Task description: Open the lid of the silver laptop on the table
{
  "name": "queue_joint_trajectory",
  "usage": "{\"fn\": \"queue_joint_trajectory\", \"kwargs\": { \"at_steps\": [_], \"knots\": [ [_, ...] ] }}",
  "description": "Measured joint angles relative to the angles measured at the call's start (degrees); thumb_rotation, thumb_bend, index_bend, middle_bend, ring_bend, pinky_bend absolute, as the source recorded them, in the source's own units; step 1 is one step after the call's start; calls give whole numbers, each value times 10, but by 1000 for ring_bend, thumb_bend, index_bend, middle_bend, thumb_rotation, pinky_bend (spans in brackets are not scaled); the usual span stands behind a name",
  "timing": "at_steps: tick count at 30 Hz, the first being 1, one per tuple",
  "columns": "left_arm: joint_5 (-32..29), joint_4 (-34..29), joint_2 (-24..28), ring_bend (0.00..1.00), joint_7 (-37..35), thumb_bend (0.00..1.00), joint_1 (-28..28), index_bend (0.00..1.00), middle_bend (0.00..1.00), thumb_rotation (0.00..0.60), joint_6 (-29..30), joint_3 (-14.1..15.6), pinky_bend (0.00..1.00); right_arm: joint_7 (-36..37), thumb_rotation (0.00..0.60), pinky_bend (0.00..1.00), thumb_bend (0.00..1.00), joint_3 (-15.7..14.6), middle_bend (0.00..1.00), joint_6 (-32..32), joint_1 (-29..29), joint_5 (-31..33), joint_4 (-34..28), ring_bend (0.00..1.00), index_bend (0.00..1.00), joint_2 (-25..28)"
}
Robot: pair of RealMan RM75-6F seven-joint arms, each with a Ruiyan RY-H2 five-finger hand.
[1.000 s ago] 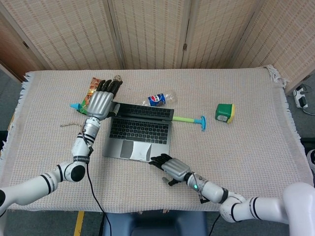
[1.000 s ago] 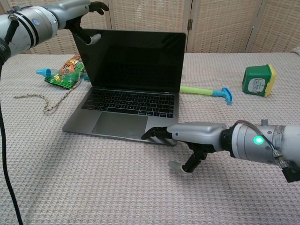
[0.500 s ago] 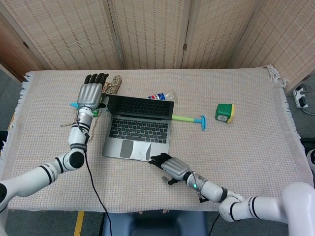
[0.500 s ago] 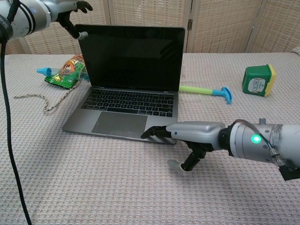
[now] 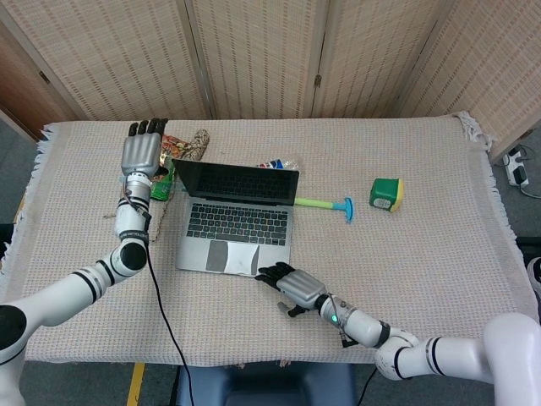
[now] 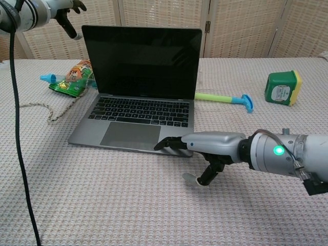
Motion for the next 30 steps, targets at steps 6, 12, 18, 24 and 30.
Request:
{"fn": "queue_joint_trajectory", "kwargs": {
  "at_steps": [6,12,18,24,30],
  "knots": [
    [25,-35,21,0,-35,464,20,0,88,600,10,4,0,10,600,0,590,-2,0,20,-9,-19,-16,21,0,11],
    [90,-114,59,0,-96,465,74,0,89,600,46,20,0,20,600,0,590,-7,0,68,-27,-58,-47,24,0,40],
    [136,-204,105,0,-131,465,129,7,88,600,94,40,0,14,600,0,589,-14,0,142,-57,-98,-94,11,0,97],
    [217,-288,145,1,-179,466,199,56,89,600,169,70,0,-23,600,0,589,-26,0,235,-111,-116,-140,52,0,185],
    [333,-337,170,5,-233,466,281,82,89,600,259,122,0,-61,600,0,586,-42,2,331,-188,-117,-167,60,0,266]
  ]
}}
